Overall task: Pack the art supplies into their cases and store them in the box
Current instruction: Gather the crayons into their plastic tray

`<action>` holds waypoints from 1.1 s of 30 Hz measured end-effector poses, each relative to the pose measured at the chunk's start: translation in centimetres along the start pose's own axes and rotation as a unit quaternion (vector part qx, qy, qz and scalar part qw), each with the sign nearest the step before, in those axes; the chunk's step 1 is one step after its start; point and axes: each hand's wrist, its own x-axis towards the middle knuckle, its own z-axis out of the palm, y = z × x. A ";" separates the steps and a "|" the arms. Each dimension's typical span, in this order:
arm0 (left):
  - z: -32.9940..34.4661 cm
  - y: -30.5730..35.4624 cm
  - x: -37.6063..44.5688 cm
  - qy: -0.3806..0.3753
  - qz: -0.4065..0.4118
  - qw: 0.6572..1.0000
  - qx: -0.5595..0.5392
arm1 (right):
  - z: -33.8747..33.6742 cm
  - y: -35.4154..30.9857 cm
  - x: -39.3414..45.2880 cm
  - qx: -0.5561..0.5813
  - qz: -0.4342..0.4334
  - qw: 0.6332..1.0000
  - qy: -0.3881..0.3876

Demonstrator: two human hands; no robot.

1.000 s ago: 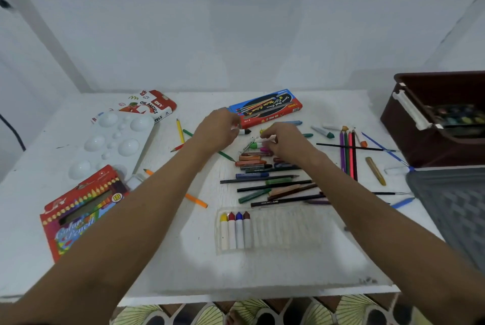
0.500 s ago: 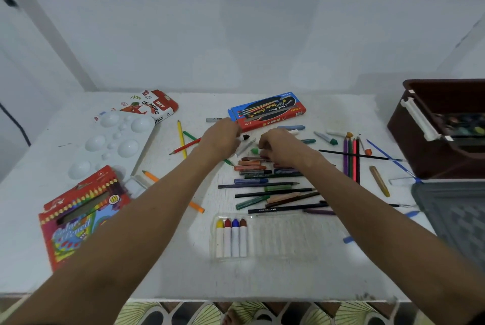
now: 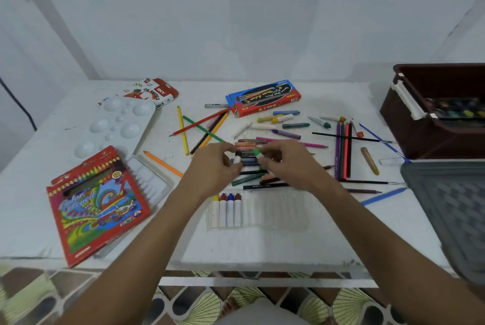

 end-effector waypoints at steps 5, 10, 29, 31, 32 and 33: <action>1.1 -0.3 -3.9 -0.068 -0.016 0.997 -0.039 | 2.0 -0.4 -4.4 0.025 0.036 0.999 -0.015; 2.3 -0.2 -5.1 -0.089 -0.027 0.995 -0.038 | 3.8 -0.2 -6.1 0.042 0.076 0.996 -0.001; 2.5 -0.8 -6.5 -0.058 0.027 0.998 0.016 | 4.5 0.7 -7.0 0.058 0.076 0.995 -0.020; 2.3 -0.8 -6.4 -0.064 0.038 0.997 0.028 | 4.5 0.6 -6.9 0.058 0.065 0.996 -0.037; 2.2 -0.8 -6.4 -0.069 0.044 0.996 0.033 | 4.4 0.5 -6.8 0.061 0.059 0.995 -0.044; 2.1 -0.8 -6.3 -0.076 0.049 0.995 0.037 | 4.4 0.4 -6.8 0.066 0.054 0.995 -0.054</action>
